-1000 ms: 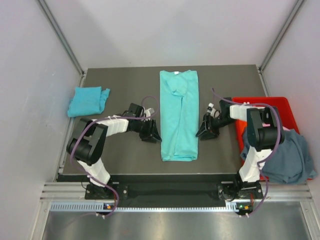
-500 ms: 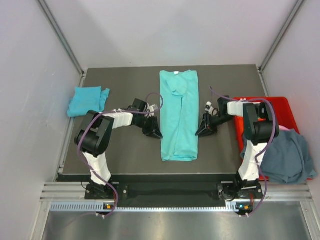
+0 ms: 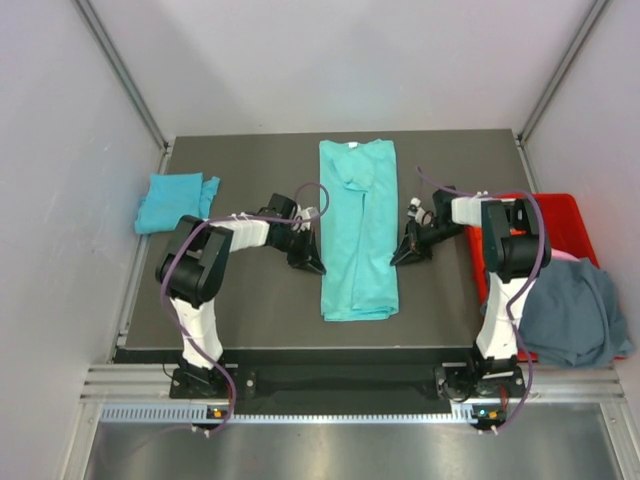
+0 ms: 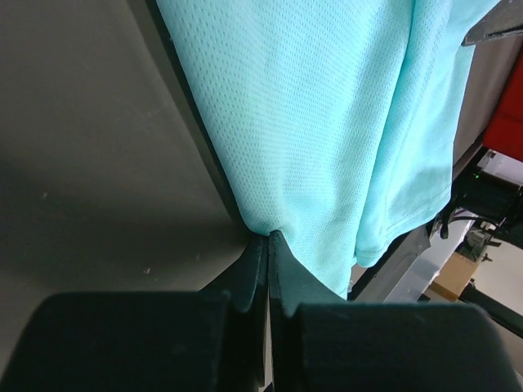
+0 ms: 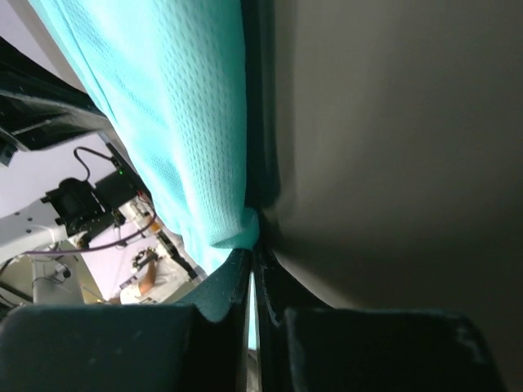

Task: Fold and stack the t-shirts
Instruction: Fold the tshirt

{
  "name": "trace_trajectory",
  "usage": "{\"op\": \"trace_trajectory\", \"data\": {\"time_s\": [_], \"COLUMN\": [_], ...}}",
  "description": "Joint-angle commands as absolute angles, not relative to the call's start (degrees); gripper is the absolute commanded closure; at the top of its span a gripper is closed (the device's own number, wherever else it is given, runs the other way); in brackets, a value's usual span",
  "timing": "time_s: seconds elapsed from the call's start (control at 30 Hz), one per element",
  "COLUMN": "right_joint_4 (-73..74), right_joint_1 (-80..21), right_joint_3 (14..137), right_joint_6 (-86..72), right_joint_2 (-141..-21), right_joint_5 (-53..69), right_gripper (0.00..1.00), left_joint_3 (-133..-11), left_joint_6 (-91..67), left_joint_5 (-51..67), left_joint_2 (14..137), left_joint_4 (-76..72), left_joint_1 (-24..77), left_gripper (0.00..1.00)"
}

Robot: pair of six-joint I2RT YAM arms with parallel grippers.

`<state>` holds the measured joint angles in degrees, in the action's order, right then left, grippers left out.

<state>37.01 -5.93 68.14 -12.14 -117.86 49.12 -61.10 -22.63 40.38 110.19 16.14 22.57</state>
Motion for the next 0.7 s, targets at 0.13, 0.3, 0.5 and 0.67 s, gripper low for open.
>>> {"op": "trace_trajectory", "data": {"time_s": [0.13, 0.3, 0.5, 0.67], "right_joint_4": [34.0, 33.8, 36.5, 36.0], "right_joint_1": [-5.0, -4.7, -4.4, -4.0], "right_joint_3": [73.0, 73.3, 67.6, 61.8], "right_joint_6": [-10.3, -10.7, -9.5, -9.9], "right_joint_2": [-121.6, -121.2, -113.9, -105.4], "right_joint_5": [43.7, 43.9, 45.4, 46.0], "right_gripper": [1.00, 1.00, 0.64, 0.56], "left_joint_3": [-65.3, -66.4, -64.5, -55.7], "left_joint_6": [-20.3, -20.3, -19.2, -22.9], "left_joint_5": [38.0, 37.6, 37.4, 37.5], "left_joint_2": [113.6, 114.6, 106.6, 97.7], "left_joint_4": [17.8, 18.2, 20.8, 15.8], "left_joint_1": [21.7, 21.3, 21.4, 21.4], "left_gripper": [1.00, 1.00, 0.60, 0.42]}}
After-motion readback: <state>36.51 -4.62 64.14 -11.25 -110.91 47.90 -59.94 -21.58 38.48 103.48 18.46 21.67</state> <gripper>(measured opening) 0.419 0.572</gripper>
